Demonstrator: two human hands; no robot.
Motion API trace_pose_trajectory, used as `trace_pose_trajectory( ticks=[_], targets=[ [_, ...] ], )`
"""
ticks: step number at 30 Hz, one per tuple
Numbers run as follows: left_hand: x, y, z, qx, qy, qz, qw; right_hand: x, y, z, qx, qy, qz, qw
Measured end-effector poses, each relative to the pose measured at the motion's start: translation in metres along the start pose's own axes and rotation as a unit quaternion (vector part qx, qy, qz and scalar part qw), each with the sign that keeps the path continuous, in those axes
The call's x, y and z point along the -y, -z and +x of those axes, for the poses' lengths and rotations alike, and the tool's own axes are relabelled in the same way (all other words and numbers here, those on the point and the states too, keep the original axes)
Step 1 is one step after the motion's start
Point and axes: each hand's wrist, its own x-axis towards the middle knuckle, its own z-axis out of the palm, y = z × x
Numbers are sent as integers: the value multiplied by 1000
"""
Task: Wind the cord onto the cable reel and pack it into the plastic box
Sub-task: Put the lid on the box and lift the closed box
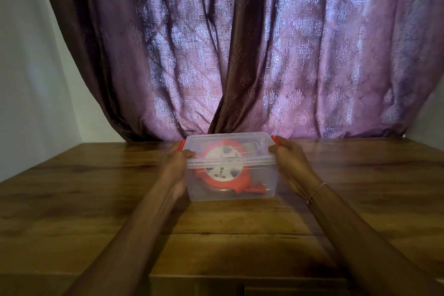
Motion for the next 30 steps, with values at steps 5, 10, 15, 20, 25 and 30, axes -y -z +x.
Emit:
trace_pose_trajectory(
  ticks=[5, 10, 15, 20, 25, 30],
  targets=[
    [3, 1, 1, -2, -10, 24, 1000, -1, 2, 1, 17, 13, -46, 999],
    [9, 3, -4, 6, -30, 34, 999, -9, -2, 1, -127, 45, -167, 977],
    [10, 20, -10, 32, -86, 82, 992, -9, -22, 3, -173, 75, -148, 971],
    [3, 67, -12, -23, -193, 193, 962, -13, -66, 5, 11, 90, -157, 983],
    [-8, 126, -18, -136, -257, 254, 922, -22, -151, 6, 180, 36, -135, 974],
    [-29, 197, -39, -263, -266, 284, 883, -39, -252, -14, 233, 67, -106, 964]
  ],
)
